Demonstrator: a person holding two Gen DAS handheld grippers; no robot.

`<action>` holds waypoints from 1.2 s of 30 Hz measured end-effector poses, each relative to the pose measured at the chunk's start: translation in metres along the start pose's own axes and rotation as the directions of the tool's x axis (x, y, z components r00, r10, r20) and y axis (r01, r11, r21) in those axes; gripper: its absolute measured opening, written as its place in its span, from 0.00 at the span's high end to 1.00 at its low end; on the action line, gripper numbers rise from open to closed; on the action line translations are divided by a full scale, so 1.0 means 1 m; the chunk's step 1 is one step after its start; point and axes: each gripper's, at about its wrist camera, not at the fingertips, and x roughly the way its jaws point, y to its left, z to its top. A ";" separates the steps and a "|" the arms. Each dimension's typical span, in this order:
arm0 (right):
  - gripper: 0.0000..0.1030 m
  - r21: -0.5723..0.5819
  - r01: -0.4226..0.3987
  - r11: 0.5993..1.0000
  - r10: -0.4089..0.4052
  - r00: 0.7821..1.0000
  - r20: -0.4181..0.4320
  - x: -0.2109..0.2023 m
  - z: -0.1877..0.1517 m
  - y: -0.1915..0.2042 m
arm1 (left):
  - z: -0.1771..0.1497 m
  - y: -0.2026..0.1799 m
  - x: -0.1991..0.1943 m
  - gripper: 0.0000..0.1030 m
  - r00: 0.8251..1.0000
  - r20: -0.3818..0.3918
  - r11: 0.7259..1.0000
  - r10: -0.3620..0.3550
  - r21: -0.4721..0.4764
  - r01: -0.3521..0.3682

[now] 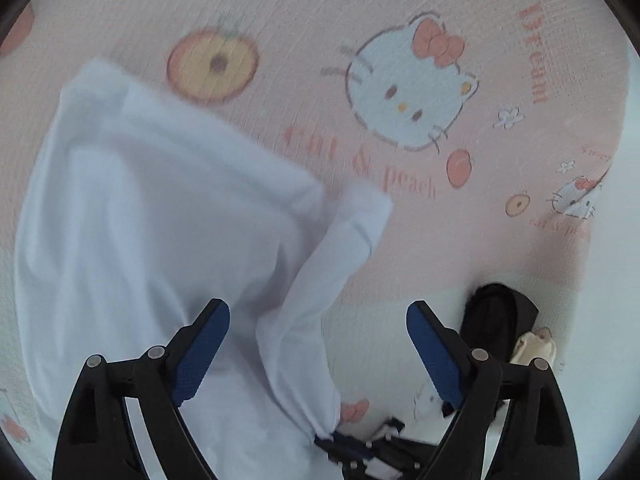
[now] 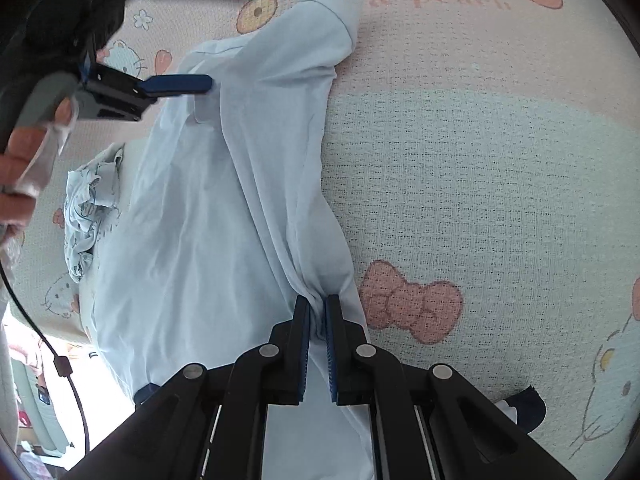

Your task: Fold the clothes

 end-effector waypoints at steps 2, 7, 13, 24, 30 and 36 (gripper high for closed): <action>0.95 0.001 0.000 1.000 0.000 1.000 -0.001 -0.002 0.000 -0.003 | 0.011 -0.014 0.015 0.12 1.000 -0.010 0.999 0.026 0.027 -0.026; 0.90 0.026 0.015 1.000 -0.015 1.000 0.017 -0.012 -0.001 -0.016 | 0.055 -0.055 0.013 0.12 0.991 -0.035 0.985 0.131 0.119 -0.126; 0.49 0.022 0.095 0.995 -0.097 0.992 0.086 -0.036 0.006 -0.031 | 0.050 -0.075 0.038 0.12 0.956 -0.047 0.925 0.289 0.270 -0.266; 0.49 0.229 -0.184 0.956 0.125 0.960 0.251 -0.025 0.039 -0.065 | 0.020 -0.096 0.048 0.76 0.900 0.119 0.750 0.419 0.513 -0.417; 0.80 0.223 -0.124 0.967 0.068 0.967 0.245 -0.016 0.048 -0.050 | 0.028 -0.066 0.027 0.83 0.931 0.090 0.833 0.353 0.423 -0.356; 0.94 0.185 -0.090 0.979 0.050 0.977 0.208 -0.022 0.053 -0.049 | 0.031 -0.022 -0.003 0.83 0.962 0.080 0.916 0.262 0.293 -0.274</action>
